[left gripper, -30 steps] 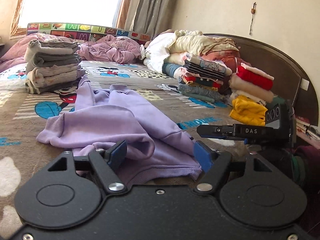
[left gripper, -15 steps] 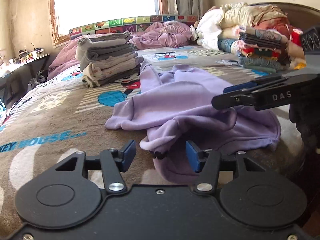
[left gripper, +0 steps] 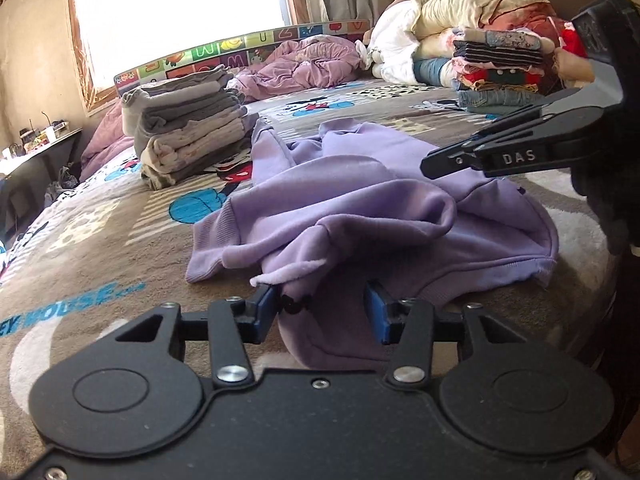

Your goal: Fold clothes

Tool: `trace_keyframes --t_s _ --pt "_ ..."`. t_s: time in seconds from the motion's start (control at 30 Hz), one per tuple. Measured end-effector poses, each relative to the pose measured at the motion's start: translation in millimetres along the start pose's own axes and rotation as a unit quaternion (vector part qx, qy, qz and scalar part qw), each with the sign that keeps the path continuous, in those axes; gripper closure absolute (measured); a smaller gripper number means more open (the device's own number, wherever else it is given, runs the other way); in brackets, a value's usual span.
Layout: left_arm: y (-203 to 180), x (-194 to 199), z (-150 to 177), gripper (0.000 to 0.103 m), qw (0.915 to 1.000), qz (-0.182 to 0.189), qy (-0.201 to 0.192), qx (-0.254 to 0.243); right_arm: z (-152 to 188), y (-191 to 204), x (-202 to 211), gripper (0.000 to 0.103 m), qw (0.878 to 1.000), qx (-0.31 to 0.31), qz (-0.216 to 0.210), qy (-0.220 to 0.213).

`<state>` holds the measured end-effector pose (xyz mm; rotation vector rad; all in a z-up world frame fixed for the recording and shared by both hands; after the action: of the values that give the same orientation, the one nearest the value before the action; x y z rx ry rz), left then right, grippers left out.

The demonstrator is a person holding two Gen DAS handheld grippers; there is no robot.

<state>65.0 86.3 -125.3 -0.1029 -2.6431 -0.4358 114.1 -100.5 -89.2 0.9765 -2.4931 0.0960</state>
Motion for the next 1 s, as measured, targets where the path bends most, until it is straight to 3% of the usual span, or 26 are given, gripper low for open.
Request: trace_keyframes --t_s 0.1,0.17,0.2,0.23,0.3,0.37,0.5,0.57,0.6,0.8,1.0 --pt "-3.1 -7.1 0.8 0.054 0.9997 -0.019 0.003 -0.014 2.1 3.4 5.9 0.093 1.0 0.008 -0.008 -0.011" --pt "-5.6 -11.3 0.9 0.054 0.9993 -0.028 0.002 -0.023 -2.2 10.4 5.2 0.085 0.999 0.022 -0.022 -0.012" --pt "-7.2 -12.5 1.2 0.055 0.999 -0.033 0.001 -0.03 -5.5 14.9 3.7 0.072 0.999 0.031 -0.031 -0.011" --pt "-8.6 -12.7 1.2 0.057 0.9985 -0.04 -0.002 -0.037 -8.7 19.3 2.2 0.063 0.998 0.04 -0.04 -0.01" --pt "-11.2 -11.4 1.1 0.069 0.9969 -0.056 -0.008 -0.056 -17.3 31.0 -9.1 0.06 0.996 0.073 -0.049 0.004" --pt "-9.8 -8.6 -0.7 0.071 0.9966 -0.059 -0.015 -0.055 -16.6 39.6 -25.7 0.057 0.991 0.117 -0.042 0.044" --pt "-8.9 -6.4 -0.6 0.082 0.9959 -0.062 -0.022 -0.063 -15.0 55.0 -56.9 0.063 0.972 0.198 -0.03 0.122" --pt "-11.6 -6.9 1.3 0.085 0.9946 -0.066 -0.024 -0.077 -13.1 54.9 -62.4 0.078 0.969 0.199 -0.03 0.141" --pt "-13.0 -6.2 1.8 0.087 0.9937 -0.07 -0.027 -0.083 -13.8 51.9 -59.9 0.097 0.971 0.193 -0.033 0.135" --pt "-25.9 1.2 2.5 0.088 0.9846 -0.081 -0.05 -0.147 -33.6 26.8 -15.7 0.098 0.987 0.152 0.0 0.048" --pt "-54.0 -10.6 12.8 0.088 0.9705 -0.072 -0.034 -0.228 -19.1 -2.9 -10.7 0.098 0.995 0.091 0.004 0.046"
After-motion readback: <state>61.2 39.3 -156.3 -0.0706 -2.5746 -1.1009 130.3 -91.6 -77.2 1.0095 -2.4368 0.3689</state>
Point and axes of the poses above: each gripper's, at about its wrist camera, not at the fingertips, and x roughly against the way its jaws point, y to its left, z to its underside, the point moved 2 cm from there along -x, roughly the way its jaws point, and after that the axes turned 11 degrees about -z, right-handed, at the moved point
